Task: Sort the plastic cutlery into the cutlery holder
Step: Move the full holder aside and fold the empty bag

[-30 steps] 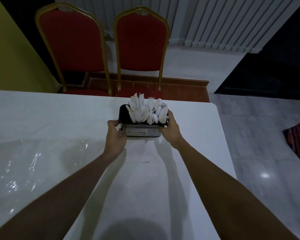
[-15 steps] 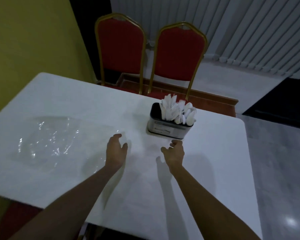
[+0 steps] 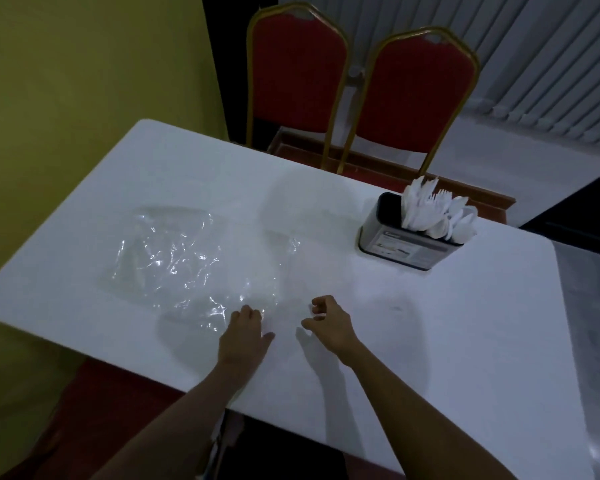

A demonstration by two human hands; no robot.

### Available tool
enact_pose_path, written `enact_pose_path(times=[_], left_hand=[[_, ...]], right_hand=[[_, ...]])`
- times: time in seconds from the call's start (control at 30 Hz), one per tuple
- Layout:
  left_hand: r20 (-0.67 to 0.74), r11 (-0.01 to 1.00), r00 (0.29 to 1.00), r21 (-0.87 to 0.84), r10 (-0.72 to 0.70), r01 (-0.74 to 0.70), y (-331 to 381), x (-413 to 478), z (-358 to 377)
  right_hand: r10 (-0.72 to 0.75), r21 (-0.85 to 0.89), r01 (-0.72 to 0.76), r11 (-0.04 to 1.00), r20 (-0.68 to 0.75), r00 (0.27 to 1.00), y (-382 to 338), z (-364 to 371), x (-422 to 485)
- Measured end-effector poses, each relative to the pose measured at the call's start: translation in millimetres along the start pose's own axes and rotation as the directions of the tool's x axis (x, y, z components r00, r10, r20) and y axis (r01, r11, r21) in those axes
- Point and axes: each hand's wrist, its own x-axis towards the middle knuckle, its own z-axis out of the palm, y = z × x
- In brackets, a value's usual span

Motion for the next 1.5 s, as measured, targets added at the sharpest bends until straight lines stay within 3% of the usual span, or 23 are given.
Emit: enact_pose_path(times=[0.2, 0.27, 0.37, 0.43, 0.47, 0.53, 0.6, 0.67, 0.83, 0.9, 1.1, 1.2, 1.27, 1.33, 1.43, 1.5], left_hand=[[-0.034, 0.993, 0.999, -0.107, 0.042, -0.045, -17.7, 5.9, -8.4], [-0.073, 0.967, 0.985, -0.192, 0.159, -0.17, -21.5, 2.1, -5.0], [-0.067, 0.833, 0.908, -0.374, 0.415, -0.408, -23.2, -6.1, 0.9], [0.062, 0.794, 0.868, -0.438, 0.493, -0.421, -25.0, -6.7, -0.9], [0.055, 0.793, 0.864, -0.43, 0.501, -0.432, -25.9, -2.8, -1.9], [-0.139, 0.828, 0.874, -0.278, 0.466, -0.487, -28.5, 14.0, -3.4], [-0.248, 0.911, 0.89, -0.06, 0.382, -0.408, -37.2, 36.9, -12.2], [-0.097, 0.953, 0.949, 0.066, 0.301, -0.296, -42.9, 50.5, -23.8], [0.187, 0.926, 0.946, 0.227, 0.264, -0.303, -51.4, 51.5, -3.8], [0.236, 0.937, 0.95, 0.233, 0.206, -0.261, -50.5, 48.6, 3.9], [0.248, 0.949, 0.945, 0.174, 0.215, -0.262, -57.4, 52.9, 9.3], [0.013, 0.935, 0.959, 0.215, 0.285, -0.281, -63.8, 52.5, -7.3], [-0.04, 0.944, 0.973, 0.253, 0.229, -0.212, -74.5, 52.7, -14.5], [0.035, 0.946, 0.98, 0.256, 0.197, -0.199, -89.8, 54.7, -10.5], [0.138, 0.956, 0.968, 0.181, 0.208, -0.231, -98.2, 61.7, -3.5], [0.064, 0.978, 0.977, -0.035, 0.206, -0.204, -97.3, 66.1, -11.0]], right_hand=[[0.117, 0.166, -0.106, 0.98, -0.057, 0.992, -9.5, 29.0, 12.4], [0.177, 0.3, -0.148, 0.942, -0.072, 0.982, -18.2, 32.7, 17.1], [0.253, 0.41, -0.187, 0.893, -0.112, 0.961, -21.8, 32.6, 20.3], [0.284, 0.472, -0.174, 0.865, -0.172, 0.943, -19.8, 27.8, 16.8], [0.298, 0.468, -0.17, 0.867, -0.214, 0.93, -17.6, 22.9, 13.9], [0.312, 0.421, -0.174, 0.891, -0.286, 0.906, -10.3, 9.2, 6.5], [0.312, 0.401, -0.169, 0.9, -0.326, 0.892, -0.4, -6.5, 0.6], [0.318, 0.398, -0.172, 0.901, -0.336, 0.887, 10.7, -20.3, -4.4], [0.238, 0.177, -0.18, 0.968, -0.399, 0.886, 28.0, -33.8, -7.9], [0.216, 0.135, -0.176, 0.975, -0.393, 0.894, 32.3, -34.5, -7.3], [0.166, 0.073, -0.149, 0.986, -0.397, 0.902, 34.3, -35.2, -12.4], [0.042, 0.047, -0.026, 0.999, -0.384, 0.922, 16.3, -38.7, -18.8], [-0.023, 0.065, 0.049, 0.997, -0.36, 0.933, -4.3, -39.0, -20.9], [-0.047, 0.108, 0.084, 0.991, -0.307, 0.951, -32.1, -30.9, -15.5], [-0.104, 0.133, 0.127, 0.983, -0.17, 0.98, -76.5, -1.3, 0.2], [-0.167, 0.105, 0.173, 0.979, -0.067, 0.984, -100.1, 28.3, 10.5]])
